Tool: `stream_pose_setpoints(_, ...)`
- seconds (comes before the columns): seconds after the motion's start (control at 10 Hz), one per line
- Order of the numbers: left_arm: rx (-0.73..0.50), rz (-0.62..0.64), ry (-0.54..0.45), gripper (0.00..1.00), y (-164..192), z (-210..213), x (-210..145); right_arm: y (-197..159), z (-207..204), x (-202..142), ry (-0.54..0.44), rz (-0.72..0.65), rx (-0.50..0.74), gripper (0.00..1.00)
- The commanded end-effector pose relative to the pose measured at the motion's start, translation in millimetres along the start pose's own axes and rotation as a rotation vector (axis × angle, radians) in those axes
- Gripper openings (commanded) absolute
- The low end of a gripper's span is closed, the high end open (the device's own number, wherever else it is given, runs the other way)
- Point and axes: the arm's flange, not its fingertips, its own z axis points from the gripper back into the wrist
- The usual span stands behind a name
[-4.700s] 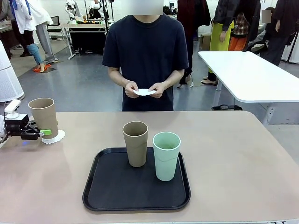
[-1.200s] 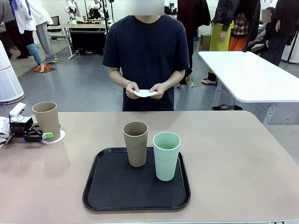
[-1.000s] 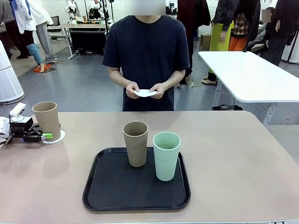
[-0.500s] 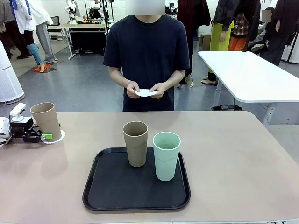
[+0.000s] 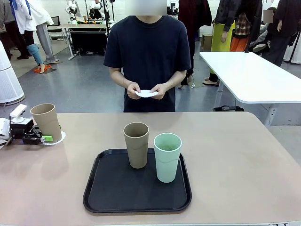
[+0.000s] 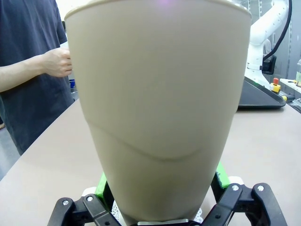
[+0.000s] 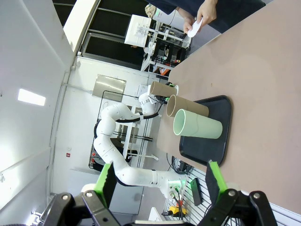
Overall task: Place coasters on the table and set cups on them.
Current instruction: Pick up one Reusable plastic cup and place it on a coaster set by the human.
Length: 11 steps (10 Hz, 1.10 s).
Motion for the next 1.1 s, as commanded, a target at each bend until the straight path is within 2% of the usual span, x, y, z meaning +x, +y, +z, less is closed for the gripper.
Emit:
stream_pose_setpoints(0.0, -0.007, -0.011, 0.045, 1.0, -2.2, 1.8, -4.3, 0.0, -2.4, 1.2, -0.013, -0.004, 0.006, 1.0)
stream_pose_setpoints(1.0, -0.001, -0.029, 0.06, 1.0, -6.1, 20.2, -3.7, 0.0, -2.4, 1.2, -0.013, -0.004, 0.006, 1.0)
